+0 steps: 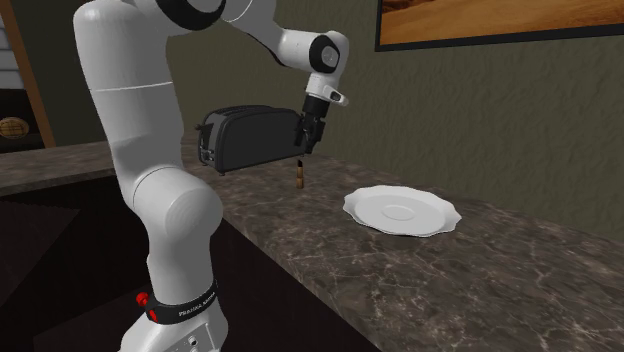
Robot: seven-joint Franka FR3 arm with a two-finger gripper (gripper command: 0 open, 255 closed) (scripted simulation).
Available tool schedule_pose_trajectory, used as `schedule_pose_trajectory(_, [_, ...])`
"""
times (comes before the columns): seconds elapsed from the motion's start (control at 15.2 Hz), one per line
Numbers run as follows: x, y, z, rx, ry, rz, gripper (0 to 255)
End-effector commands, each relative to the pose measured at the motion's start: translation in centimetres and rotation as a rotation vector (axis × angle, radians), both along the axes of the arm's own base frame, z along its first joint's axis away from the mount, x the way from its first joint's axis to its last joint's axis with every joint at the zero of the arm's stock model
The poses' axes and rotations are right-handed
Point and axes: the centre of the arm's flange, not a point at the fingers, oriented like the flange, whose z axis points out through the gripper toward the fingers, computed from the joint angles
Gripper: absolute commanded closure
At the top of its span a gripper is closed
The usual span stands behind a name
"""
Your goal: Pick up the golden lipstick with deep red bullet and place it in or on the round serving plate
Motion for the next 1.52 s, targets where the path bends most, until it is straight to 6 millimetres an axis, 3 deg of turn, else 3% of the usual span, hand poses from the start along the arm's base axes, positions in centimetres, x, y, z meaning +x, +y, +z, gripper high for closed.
schedule_pose_trajectory(0.0, [2.2, 0.6, -1.2, 0.006, 0.028, -0.045, 0])
schedule_pose_trajectory(0.53, [0.9, 1.3, -4.9, 0.006, 0.028, -0.045, 0])
schedule_pose_trajectory(1.06, [0.9, 1.3, -4.9, 0.006, 0.028, -0.045, 0])
schedule_pose_trajectory(1.12, [0.9, 1.3, -4.9, 0.006, 0.028, -0.045, 255])
schedule_pose_trajectory(1.45, [0.9, 1.3, -4.9, 0.006, 0.028, -0.045, 255])
